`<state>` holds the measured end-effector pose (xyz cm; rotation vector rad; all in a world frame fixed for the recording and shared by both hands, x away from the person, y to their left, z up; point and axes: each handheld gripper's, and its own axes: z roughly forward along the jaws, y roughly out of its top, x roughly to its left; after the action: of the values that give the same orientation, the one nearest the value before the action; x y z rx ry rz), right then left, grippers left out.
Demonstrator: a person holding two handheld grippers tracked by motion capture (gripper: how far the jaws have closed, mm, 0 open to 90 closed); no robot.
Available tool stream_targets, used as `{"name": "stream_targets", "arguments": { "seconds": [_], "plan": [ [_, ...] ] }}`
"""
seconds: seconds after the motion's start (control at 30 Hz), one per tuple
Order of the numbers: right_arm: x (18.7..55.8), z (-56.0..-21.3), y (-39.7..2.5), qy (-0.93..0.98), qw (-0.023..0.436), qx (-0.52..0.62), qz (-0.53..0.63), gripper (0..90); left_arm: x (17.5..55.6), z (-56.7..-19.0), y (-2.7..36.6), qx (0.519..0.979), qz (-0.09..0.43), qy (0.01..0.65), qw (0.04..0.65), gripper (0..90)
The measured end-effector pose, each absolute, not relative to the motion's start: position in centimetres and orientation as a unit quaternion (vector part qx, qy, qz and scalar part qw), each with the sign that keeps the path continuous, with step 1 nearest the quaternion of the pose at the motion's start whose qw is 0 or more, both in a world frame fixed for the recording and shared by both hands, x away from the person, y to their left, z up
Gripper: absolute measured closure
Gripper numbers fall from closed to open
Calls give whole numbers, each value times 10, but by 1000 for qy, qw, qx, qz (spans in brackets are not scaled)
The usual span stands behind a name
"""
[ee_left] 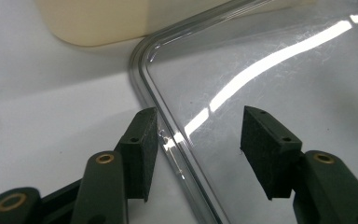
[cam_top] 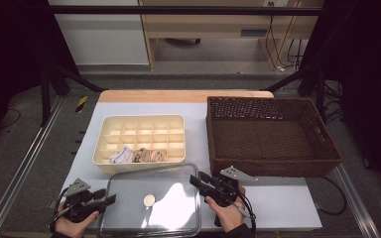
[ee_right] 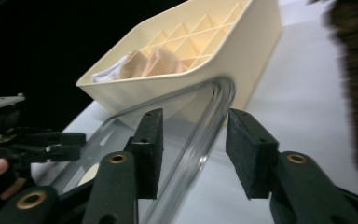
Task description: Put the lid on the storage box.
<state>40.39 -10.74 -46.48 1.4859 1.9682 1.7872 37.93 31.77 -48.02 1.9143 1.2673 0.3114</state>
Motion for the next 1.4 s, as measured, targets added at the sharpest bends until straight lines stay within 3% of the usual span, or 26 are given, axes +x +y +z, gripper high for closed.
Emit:
{"name": "stream_targets", "arguments": {
  "seconds": [0.07, 0.1, 0.4, 0.6, 0.9, 1.4],
  "plan": [
    [404, -466, -98, 659, 20, 476, 581, 612, 380, -480, 319, 756, 120, 504, 400, 472],
    [404, -466, -93, 675, 32, 464, 573, 594, 379, -480, 319, 755, 123, 504, 401, 461],
    [401, -474, -108, 703, 4, 473, 530, 621, 379, -480, 320, 751, 124, 506, 406, 371],
    [399, -475, -116, 708, -4, 469, 528, 665, 378, -479, 321, 749, 117, 501, 418, 364],
    [398, -472, -119, 726, 11, 460, 511, 695, 375, -474, 321, 738, 92, 498, 446, 435],
    [389, -447, -120, 708, 17, 463, 533, 748, 360, -449, 327, 699, 117, 503, 495, 569]
  ]
}}
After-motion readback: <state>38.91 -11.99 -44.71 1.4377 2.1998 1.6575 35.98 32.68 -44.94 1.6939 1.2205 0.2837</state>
